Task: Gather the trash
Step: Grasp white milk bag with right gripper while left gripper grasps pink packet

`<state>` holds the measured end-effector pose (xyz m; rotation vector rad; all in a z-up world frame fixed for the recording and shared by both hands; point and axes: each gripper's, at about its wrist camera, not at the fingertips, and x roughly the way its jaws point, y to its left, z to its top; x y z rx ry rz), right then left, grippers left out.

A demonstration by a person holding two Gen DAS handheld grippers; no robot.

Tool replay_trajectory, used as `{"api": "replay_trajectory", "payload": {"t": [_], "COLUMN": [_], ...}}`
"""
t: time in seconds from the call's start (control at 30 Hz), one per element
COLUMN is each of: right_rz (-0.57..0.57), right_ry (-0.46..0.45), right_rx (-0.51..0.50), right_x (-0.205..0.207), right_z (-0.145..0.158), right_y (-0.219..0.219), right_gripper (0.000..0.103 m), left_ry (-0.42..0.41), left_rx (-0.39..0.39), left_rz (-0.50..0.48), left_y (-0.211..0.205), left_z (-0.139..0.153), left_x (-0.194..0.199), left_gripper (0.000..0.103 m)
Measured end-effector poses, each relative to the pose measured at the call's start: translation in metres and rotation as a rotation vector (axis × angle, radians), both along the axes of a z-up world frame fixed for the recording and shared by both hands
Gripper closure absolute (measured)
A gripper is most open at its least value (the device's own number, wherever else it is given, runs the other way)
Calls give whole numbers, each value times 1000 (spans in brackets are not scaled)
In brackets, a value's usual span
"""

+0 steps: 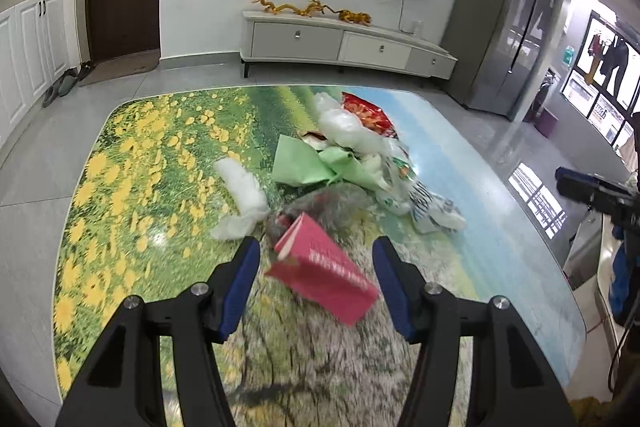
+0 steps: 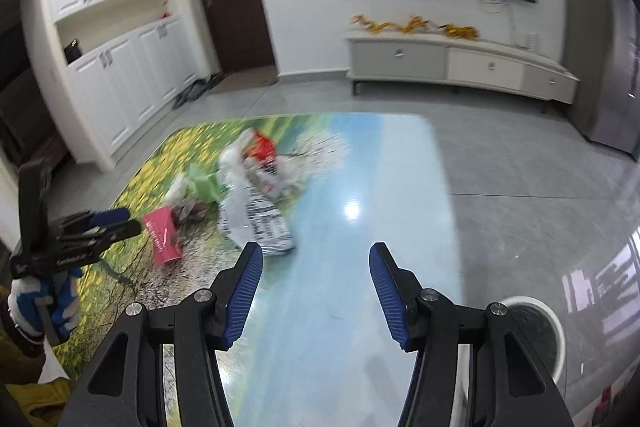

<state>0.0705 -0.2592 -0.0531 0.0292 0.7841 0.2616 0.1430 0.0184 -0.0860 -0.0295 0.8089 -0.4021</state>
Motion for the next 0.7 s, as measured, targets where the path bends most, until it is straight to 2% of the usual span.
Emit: {"api": "replay_trajectory", "payload": {"t": [0.2,0.37,0.57,0.63,0.67,0.7], "right_rz": [100,181,181,163,159,153], "right_ry": [62,98,139,169,179,194], "right_rx": [-7,-30,-110,-114,-104,-89], "right_x": [39,65,90,97,98,98], "right_z": [-24,-43,-66,-74,-76,-78], "right_y": [36,75,103,102,99,95], "right_gripper": [50,43,43,50,62,68], "left_ry": [53,85,87,85,83,80], "left_rx": [16,-21,-53,-64,-73,-81], "left_rz": [21,28,19,17,14,10], "left_y": [-8,-4,-2,-1,-1,1], "left_z": [-24,-34,-35,-34,-34,-33], "left_x": [19,18,12,8,5,2], "left_gripper": [46,47,54,59,60,62]}}
